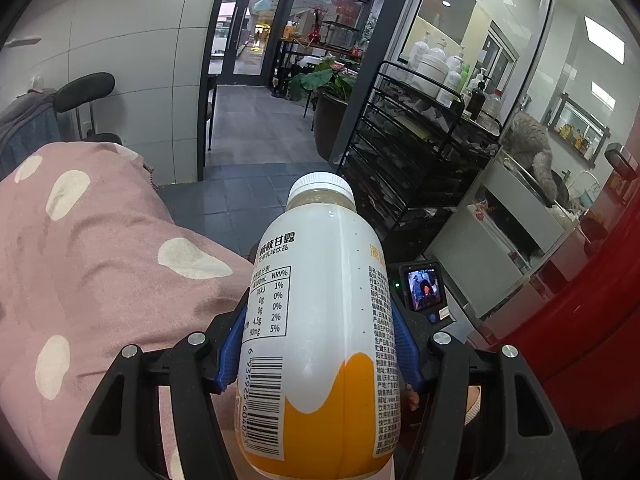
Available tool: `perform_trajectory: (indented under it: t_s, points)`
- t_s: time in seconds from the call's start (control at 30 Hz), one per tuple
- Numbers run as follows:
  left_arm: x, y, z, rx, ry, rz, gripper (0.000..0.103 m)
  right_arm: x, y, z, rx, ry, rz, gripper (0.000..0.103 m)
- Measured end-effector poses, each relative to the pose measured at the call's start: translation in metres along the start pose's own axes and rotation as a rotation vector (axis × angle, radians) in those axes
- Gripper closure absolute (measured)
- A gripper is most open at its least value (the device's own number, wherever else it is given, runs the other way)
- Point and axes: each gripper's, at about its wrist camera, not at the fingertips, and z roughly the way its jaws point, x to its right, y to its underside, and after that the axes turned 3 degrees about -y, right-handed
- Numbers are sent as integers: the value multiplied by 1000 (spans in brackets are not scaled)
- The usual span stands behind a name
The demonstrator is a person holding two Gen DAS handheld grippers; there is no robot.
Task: Collect trash
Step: 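Drop the foam net into the bin with the right gripper while the left carries the bottle, then lower the white bottle into the brown bin and open the left gripper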
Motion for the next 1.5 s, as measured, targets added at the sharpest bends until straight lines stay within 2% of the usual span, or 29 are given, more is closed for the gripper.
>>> perform_trajectory:
  t_s: [0.03,0.23,0.5,0.77,1.23,1.4,1.5]
  points:
    - [2,0,2,-4,2,4,43,2,0,0,4,12,3,30]
    - [12,-3,19,-39,20,8,43,7,4,-5,6,0,18,30]
    - [27,-8,46,-92,44,12,43,9,17,-43,71,-11,34,26]
    - [41,-11,83,-168,46,17,43,29,33,-74,125,10,66,22]
    - [54,-11,149,-363,0,4,43,67,58,-104,157,41,153,21]
    - [52,-8,183,-459,-32,-20,43,71,62,-104,157,37,173,21]
    - [54,-4,197,-489,-72,15,43,72,65,-107,161,37,177,21]
